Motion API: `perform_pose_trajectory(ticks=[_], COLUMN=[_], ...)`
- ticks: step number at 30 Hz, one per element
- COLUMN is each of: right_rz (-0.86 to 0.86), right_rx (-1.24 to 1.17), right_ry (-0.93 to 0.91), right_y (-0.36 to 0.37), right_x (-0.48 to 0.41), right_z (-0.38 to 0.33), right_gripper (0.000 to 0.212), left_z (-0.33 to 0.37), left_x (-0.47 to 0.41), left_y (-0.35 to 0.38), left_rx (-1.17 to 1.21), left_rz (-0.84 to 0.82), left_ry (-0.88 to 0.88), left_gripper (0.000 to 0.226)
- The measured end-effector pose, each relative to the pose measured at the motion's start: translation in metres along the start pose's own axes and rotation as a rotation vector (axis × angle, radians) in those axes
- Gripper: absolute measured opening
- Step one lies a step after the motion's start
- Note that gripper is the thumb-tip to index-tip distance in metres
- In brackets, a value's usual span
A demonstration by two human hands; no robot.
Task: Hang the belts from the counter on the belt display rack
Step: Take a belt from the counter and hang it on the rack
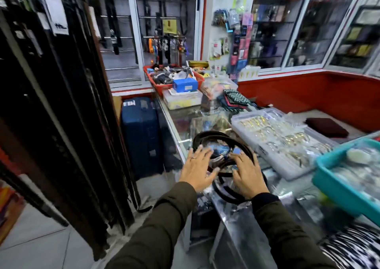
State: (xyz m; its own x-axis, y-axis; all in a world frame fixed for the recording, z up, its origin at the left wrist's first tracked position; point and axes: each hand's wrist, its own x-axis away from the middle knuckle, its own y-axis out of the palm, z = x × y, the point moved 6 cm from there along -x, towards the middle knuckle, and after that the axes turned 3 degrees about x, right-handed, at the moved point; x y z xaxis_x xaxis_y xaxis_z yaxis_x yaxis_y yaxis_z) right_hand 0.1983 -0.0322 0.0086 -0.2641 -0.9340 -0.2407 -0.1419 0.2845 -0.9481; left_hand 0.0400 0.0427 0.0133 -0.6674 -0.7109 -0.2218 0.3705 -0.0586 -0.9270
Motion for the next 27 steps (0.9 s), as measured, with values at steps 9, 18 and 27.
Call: perform_pose_trajectory(ticks=[9,18,27], right_rz=[-0.295,-0.219,-0.01], right_rx=[0.035,-0.05,-0.094], right_ry=[-0.078,-0.106,-0.277], right_y=[0.013,-0.011,-0.079], right_x=[0.002,-0.002,-0.036], right_z=[0.033,0.03,-0.043], right_gripper=[0.045,0.033,0.035], left_z=[0.042,0.045,0.02], left_x=[-0.012,-0.019,-0.015], left_y=[0.036,0.025,-0.081], left_rx=[-0.069,0.0,0.064], left_rz=[-0.189,-0.101,0.367], left_ry=[0.188,0.161,0.147], left_gripper=[0.068,0.033,0.022])
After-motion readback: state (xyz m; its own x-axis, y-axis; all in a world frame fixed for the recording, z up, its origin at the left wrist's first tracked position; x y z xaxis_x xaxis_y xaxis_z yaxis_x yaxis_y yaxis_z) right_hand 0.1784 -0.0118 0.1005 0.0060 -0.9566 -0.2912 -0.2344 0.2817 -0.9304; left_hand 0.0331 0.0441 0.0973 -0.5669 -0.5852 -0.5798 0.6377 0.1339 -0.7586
